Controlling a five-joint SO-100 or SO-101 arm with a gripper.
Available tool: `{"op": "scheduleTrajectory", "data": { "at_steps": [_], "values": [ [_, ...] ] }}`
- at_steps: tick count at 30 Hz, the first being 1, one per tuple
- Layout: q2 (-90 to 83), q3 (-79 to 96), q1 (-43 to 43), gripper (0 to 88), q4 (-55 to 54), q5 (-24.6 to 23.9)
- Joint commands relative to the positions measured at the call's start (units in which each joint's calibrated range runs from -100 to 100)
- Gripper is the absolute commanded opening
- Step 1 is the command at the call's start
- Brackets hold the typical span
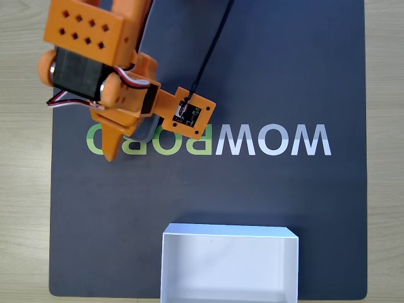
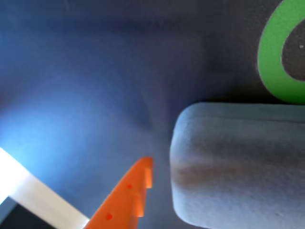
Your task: Grab the usb to bin
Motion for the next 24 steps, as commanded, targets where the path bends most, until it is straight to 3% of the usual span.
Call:
{"op": "scheduleTrajectory", "data": {
  "at_steps": [1, 9, 12, 18, 24],
  "values": [
    [0.3, -0.1, -0.4, 55.5, -1.5, 0.2],
    [2.3, -0.1, -0.3, 54.3, -2.6, 0.2],
    [2.0, -0.3, -0.5, 44.7, -3.0, 0.2],
    [1.8, -0.3, -0.2, 15.9, -7.1, 0.2],
    [1.4, 0.2, -0.4, 15.3, -6.9, 0.2]
  ]
}}
